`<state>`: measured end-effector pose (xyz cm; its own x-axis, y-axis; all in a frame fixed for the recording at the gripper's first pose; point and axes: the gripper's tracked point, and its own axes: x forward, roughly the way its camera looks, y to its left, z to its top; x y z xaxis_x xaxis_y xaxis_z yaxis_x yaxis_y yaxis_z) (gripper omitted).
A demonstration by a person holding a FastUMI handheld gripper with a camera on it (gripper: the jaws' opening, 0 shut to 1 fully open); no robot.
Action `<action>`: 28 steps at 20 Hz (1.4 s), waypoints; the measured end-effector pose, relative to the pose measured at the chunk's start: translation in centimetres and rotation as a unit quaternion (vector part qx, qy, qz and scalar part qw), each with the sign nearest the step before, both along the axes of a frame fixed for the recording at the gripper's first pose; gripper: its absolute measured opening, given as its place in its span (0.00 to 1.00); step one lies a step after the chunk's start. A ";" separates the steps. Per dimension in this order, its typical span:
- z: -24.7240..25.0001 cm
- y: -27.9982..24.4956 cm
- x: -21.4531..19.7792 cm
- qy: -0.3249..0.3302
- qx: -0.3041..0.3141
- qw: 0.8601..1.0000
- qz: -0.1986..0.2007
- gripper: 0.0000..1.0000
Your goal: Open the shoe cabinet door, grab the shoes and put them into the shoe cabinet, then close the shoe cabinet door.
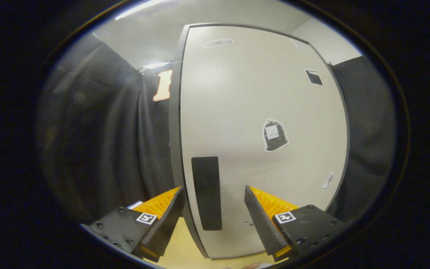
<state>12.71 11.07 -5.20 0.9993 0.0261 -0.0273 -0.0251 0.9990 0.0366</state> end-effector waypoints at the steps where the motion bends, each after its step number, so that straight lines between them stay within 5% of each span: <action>1: -0.1 0.1 0.2 -0.002 0.000 1.000 -0.003 0.98; 16: -1.1 0.9 1.2 0.009 -0.029 0.999 -0.017 0.32; 22: -1.1 0.9 1.0 0.013 -0.030 0.999 -0.013 0.15; 28: -0.9 0.9 -0.2 0.019 -0.023 1.000 0.006 0.16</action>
<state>12.48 11.96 -6.13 0.9972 0.0359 -0.0662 -0.0366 0.9993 -0.0091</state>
